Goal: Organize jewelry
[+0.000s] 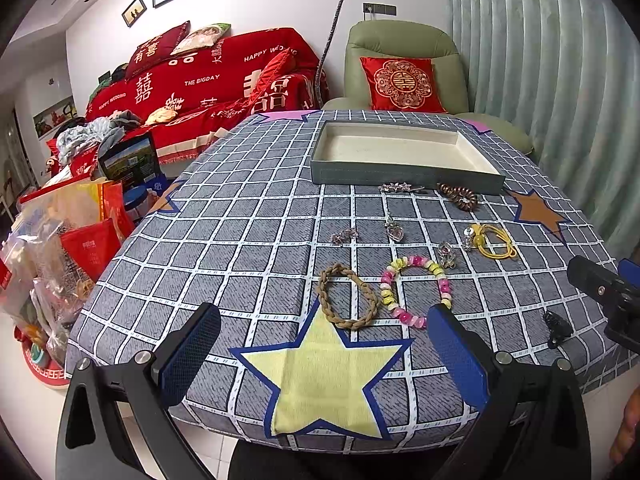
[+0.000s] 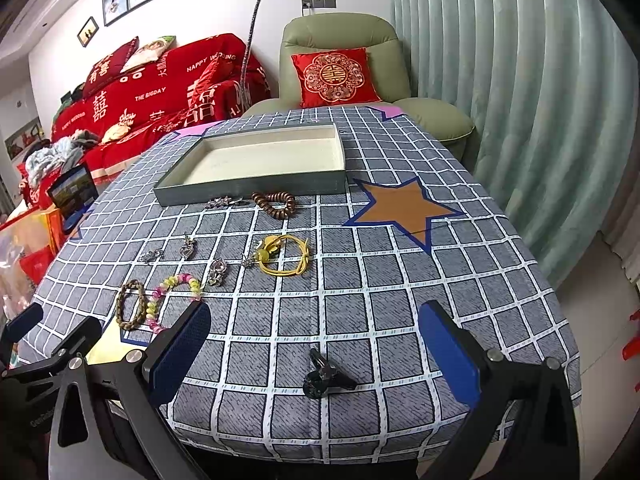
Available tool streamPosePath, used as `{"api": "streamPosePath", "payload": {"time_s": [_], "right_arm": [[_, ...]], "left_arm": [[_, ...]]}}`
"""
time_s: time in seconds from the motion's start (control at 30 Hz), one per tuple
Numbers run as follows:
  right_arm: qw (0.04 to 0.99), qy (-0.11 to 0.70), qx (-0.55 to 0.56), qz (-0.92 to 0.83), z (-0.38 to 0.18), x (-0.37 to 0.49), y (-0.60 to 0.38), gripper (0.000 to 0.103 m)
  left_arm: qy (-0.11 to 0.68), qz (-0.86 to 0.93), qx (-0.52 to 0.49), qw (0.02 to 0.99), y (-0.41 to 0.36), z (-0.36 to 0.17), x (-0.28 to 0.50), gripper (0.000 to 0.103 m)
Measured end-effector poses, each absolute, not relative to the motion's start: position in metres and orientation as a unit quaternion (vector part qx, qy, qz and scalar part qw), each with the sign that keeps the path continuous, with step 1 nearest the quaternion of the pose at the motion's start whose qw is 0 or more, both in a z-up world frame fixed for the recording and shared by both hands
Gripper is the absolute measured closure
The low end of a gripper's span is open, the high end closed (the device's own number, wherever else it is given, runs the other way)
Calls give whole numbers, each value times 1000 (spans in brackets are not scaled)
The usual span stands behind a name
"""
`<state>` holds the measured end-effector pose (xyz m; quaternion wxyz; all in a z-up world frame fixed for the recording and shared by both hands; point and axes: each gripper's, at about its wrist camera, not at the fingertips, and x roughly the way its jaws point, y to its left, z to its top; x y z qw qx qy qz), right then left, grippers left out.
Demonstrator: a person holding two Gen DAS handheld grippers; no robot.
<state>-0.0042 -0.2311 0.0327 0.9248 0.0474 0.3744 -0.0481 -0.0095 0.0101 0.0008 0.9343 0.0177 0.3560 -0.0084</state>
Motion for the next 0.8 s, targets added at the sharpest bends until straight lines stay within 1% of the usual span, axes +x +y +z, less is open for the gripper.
{"api": "streamPosePath", "payload": {"time_s": [0.8], "right_arm": [[926,370,48,-47,33,-6,-230,0]], "left_arm": [[356,-9,18,934,11,0,-10,0]]}}
